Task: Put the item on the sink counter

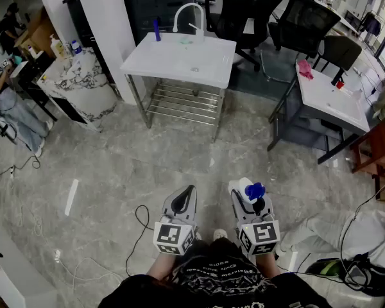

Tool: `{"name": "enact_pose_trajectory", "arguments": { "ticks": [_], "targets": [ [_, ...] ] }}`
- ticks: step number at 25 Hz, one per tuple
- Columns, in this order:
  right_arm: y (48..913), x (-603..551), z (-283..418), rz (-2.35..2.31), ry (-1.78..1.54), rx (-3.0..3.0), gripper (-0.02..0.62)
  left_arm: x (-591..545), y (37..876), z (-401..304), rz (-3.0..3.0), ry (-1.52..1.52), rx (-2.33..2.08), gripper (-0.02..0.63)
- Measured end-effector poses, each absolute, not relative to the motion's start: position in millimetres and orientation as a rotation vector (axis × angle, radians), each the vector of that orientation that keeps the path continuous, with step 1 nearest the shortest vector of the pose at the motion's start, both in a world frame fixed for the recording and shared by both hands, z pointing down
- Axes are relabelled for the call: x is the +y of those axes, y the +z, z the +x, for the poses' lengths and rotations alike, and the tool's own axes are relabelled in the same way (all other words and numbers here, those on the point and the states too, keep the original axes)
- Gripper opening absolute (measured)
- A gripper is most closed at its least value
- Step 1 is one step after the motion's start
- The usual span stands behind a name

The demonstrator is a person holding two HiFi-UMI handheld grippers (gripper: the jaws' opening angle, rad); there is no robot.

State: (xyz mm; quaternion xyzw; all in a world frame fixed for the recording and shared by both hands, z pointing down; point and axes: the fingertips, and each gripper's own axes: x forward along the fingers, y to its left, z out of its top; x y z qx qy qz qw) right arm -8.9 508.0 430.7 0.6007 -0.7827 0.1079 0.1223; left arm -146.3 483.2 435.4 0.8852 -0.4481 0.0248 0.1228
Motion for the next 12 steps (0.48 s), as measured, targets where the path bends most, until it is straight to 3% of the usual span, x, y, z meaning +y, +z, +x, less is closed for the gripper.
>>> {"name": "enact_pose_trajectory", "arguments": {
  "ticks": [12],
  "targets": [
    [430, 537, -9, 1.812, 0.388, -2.306, 0.199, 503, 427, -150, 2.616, 0.048, -1.280, 0.009]
  ]
}}
